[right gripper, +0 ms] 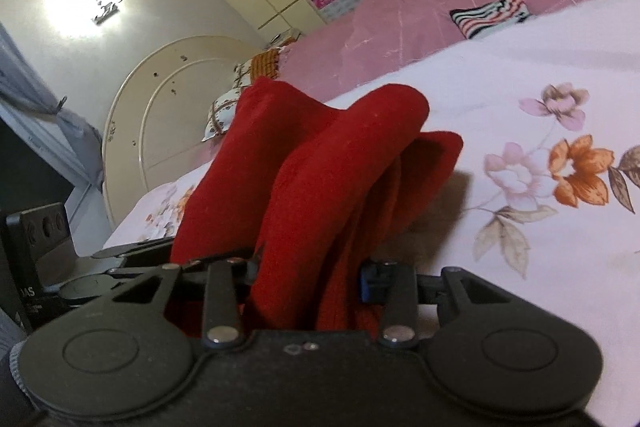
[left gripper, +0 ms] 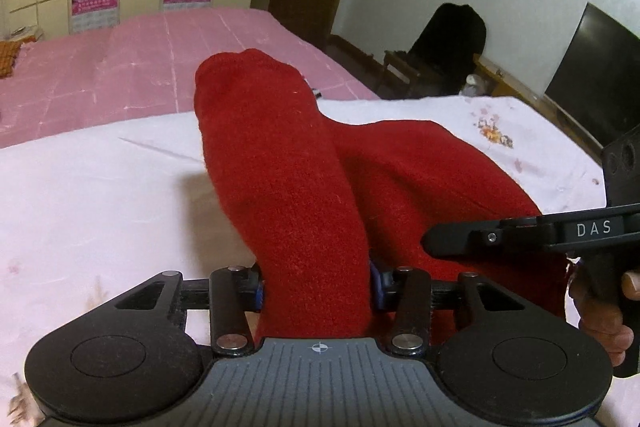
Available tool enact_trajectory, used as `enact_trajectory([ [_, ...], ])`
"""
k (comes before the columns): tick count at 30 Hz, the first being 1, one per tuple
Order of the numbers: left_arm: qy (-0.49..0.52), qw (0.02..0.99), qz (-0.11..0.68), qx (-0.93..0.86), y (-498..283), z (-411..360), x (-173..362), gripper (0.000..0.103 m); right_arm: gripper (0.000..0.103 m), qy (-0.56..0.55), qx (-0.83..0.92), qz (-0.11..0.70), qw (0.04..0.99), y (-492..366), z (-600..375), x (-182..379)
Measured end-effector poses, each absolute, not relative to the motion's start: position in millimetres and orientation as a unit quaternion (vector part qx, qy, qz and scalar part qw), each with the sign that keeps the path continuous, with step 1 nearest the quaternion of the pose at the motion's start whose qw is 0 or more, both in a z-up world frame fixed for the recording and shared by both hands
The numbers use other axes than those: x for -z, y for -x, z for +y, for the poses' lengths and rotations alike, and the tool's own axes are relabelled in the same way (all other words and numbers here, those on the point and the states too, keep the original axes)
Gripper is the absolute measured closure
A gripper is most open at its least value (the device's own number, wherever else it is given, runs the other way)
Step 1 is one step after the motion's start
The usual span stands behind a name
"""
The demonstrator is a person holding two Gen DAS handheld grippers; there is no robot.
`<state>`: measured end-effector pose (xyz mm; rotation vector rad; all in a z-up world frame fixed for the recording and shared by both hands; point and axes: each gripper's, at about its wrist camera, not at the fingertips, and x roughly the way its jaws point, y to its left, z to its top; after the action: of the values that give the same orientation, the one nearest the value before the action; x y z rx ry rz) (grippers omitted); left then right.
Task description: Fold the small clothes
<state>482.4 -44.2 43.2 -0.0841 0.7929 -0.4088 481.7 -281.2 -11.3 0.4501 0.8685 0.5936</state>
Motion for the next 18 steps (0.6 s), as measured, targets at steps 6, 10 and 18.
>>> enact_trajectory([
  [6,0.053,0.909,0.374,0.178,-455.0,-5.1,-64.9,0.058,0.065,-0.196,-0.302,0.402,0.842,-473.1,-240.7,-11.1],
  [10,0.061,0.912,0.373,0.162,-431.4,30.6,-71.2,0.058,0.065,-0.178,-0.32,0.402,0.839,-463.6,-201.9,-20.1],
  [18,0.104,0.909,0.38,0.132,-387.0,125.9,-62.8,0.058,0.065,-0.162,-0.36,0.412,0.821,-443.4,-119.8,-18.6],
])
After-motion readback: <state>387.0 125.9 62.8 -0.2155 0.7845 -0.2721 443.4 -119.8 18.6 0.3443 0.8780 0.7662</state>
